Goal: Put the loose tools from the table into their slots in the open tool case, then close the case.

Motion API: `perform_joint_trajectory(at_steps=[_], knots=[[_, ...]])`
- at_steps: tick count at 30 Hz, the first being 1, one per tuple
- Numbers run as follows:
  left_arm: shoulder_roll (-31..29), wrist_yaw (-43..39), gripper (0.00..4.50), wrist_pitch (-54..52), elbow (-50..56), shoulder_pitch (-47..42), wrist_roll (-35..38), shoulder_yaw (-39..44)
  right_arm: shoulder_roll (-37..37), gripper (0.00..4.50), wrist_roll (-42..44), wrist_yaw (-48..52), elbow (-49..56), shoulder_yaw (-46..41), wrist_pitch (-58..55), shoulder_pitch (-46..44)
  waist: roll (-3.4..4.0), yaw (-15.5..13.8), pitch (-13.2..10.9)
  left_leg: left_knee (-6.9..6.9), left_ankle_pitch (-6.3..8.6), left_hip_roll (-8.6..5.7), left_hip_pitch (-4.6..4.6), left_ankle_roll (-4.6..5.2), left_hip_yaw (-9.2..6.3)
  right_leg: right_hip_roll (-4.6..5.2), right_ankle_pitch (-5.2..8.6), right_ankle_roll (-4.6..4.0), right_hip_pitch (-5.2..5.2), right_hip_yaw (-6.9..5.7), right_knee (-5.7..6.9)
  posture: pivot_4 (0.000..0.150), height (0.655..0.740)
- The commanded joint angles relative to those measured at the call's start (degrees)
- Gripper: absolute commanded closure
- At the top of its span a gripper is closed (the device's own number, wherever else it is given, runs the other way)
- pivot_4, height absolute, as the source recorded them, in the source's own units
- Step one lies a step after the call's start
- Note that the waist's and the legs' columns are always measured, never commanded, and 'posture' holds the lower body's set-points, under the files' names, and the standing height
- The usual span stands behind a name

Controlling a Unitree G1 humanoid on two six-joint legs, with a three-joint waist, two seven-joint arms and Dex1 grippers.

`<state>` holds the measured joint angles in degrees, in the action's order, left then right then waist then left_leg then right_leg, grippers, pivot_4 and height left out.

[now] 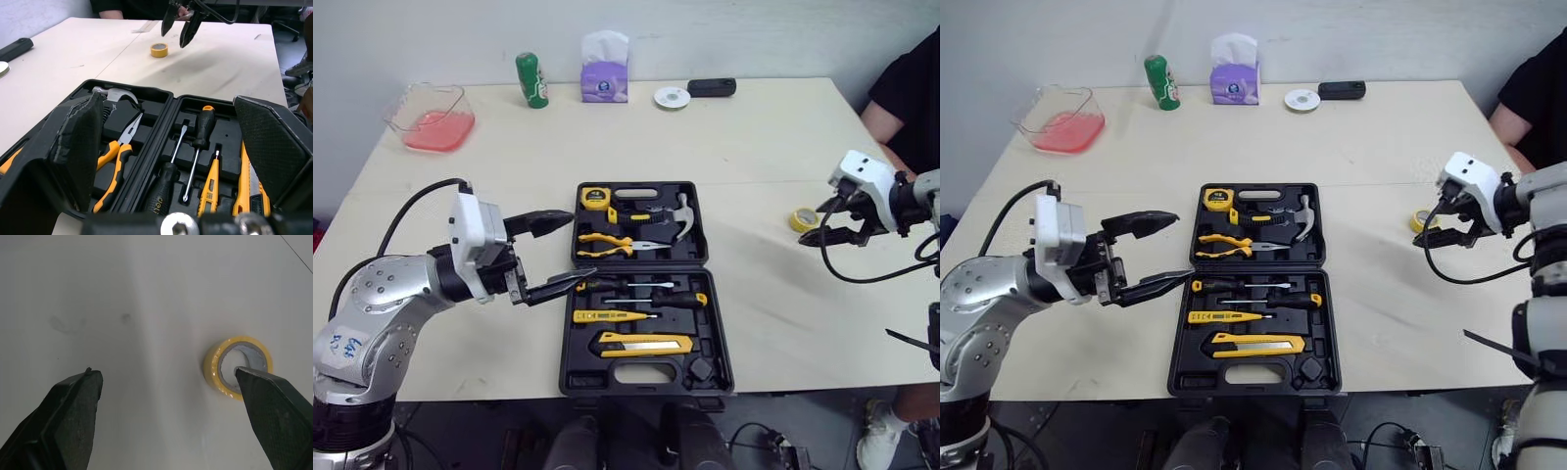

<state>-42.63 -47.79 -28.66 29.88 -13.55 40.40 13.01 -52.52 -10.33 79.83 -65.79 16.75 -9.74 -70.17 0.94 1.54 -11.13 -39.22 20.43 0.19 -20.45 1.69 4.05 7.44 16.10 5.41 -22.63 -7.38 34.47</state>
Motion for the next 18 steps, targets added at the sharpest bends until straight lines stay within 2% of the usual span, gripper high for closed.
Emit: perform_joint_trajectory(at_steps=[1, 18], knots=[[-0.3, -0.1, 0.04, -0.2, 2.5, 1.4, 1.6, 1.0, -0.1, 0.00, -3.3, -0.3, -3.7, 0.8, 3.2, -3.1, 0.00, -0.1, 0.0, 0.00, 0.00, 0.00, 0.00, 0.00, -0.01, 0.01, 0.00, 0.00, 0.00, 0.00, -0.01, 0.150, 0.7400], [-1.2, 0.2, 0.04, -2.5, 5.6, 3.3, 3.5, 1.4, 5.8, 0.00, -9.1, -7.4, -10.2, 0.0, 4.3, -5.1, 0.00, 0.0, 0.0, -0.02, -0.05, -0.02, -0.03, -0.03, -0.07, 0.00, 0.00, 0.00, 0.00, -0.02, 0.02, 0.150, 0.7400]])
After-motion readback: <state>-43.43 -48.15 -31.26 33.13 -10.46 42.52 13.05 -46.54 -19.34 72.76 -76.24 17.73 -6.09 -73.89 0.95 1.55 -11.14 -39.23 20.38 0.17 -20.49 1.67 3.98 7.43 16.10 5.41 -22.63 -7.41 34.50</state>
